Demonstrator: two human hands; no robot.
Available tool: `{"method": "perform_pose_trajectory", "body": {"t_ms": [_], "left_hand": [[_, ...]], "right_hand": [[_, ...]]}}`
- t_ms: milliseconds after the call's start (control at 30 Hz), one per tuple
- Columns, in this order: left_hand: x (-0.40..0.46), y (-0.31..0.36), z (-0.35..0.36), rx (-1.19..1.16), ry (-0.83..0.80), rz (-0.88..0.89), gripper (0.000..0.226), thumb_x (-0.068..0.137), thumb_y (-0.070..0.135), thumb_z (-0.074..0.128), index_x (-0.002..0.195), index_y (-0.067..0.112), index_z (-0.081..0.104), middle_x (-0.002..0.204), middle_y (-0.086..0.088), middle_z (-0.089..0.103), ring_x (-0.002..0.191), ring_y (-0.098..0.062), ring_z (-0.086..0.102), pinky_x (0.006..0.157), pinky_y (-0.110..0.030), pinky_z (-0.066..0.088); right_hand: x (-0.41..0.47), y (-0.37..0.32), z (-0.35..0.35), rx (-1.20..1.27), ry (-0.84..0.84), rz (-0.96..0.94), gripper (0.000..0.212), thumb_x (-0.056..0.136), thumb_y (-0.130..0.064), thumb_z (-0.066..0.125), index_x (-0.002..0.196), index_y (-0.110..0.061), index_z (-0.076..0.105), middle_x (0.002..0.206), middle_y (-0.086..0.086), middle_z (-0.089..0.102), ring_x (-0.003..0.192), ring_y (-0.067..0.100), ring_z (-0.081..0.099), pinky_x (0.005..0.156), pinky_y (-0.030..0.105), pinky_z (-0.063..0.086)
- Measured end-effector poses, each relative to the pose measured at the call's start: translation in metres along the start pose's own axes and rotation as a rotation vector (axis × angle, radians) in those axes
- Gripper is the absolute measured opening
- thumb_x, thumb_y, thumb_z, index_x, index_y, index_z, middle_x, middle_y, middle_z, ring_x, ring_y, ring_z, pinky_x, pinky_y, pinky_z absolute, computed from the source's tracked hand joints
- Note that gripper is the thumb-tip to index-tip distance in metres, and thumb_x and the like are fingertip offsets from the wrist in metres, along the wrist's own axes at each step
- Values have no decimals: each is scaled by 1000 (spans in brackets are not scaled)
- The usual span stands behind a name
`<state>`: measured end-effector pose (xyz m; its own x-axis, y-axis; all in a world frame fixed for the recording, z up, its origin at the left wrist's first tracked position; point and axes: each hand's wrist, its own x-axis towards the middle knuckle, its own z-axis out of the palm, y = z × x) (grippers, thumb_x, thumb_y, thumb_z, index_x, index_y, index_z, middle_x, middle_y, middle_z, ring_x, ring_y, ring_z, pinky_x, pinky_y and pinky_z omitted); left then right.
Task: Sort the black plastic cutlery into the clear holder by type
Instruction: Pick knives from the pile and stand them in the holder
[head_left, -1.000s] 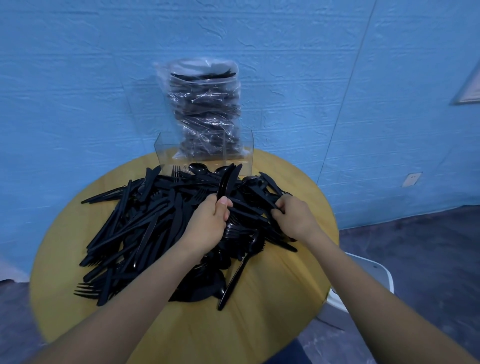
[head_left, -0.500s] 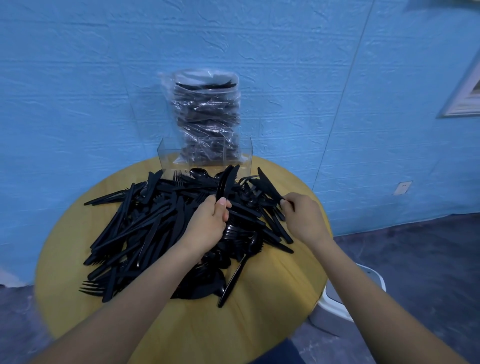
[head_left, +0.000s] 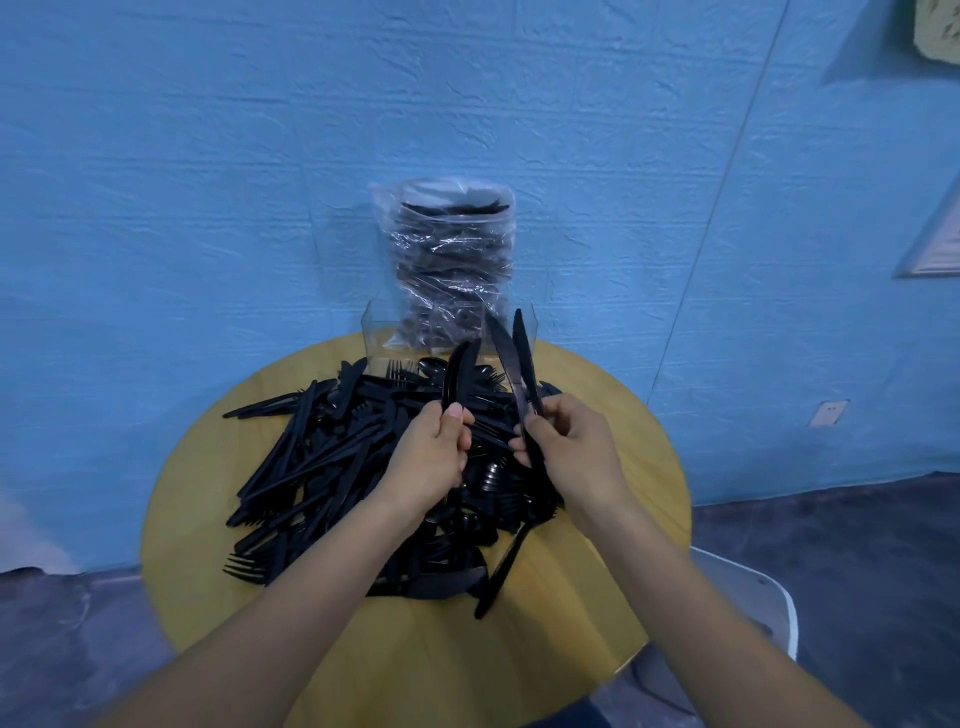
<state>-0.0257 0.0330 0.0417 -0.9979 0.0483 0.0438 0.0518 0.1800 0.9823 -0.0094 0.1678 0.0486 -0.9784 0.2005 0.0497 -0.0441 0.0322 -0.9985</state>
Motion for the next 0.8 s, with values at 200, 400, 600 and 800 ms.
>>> {"method": "perform_pose_trajectory", "body": {"t_ms": [200, 400, 600, 800], "left_hand": [[-3, 3, -5, -65, 33, -12, 27, 103, 26, 29, 92, 13, 50, 71, 1, 45, 50, -7, 39, 47, -21, 36], [-4, 3, -5, -117, 56, -13, 26, 103, 26, 30, 91, 13, 50, 72, 1, 46, 50, -6, 40, 46, -20, 37], [-5, 4, 2, -51, 54, -6, 25, 103, 26, 30, 95, 12, 49, 81, 1, 50, 62, -9, 45, 51, -21, 40], [0, 1, 2, -22, 46, -14, 35, 103, 30, 30, 101, 2, 51, 87, -13, 58, 69, -17, 51, 56, -29, 44]], "right_hand": [[-10, 5, 25, -53, 64, -59, 14, 94, -7, 54, 83, -11, 61, 72, 3, 62, 63, 8, 62, 64, 22, 54], [-12, 7, 26, -215, 248, -121, 12, 94, -12, 54, 85, -16, 61, 76, 1, 64, 72, 18, 65, 65, 27, 54], [-22, 4, 36, -386, 215, -233, 11, 91, -11, 58, 83, -18, 62, 75, -6, 62, 67, 4, 54, 57, 10, 38], [-31, 2, 41, -330, 137, -257, 15, 90, -12, 62, 81, -23, 68, 74, -11, 65, 69, 1, 58, 61, 7, 42]]}}
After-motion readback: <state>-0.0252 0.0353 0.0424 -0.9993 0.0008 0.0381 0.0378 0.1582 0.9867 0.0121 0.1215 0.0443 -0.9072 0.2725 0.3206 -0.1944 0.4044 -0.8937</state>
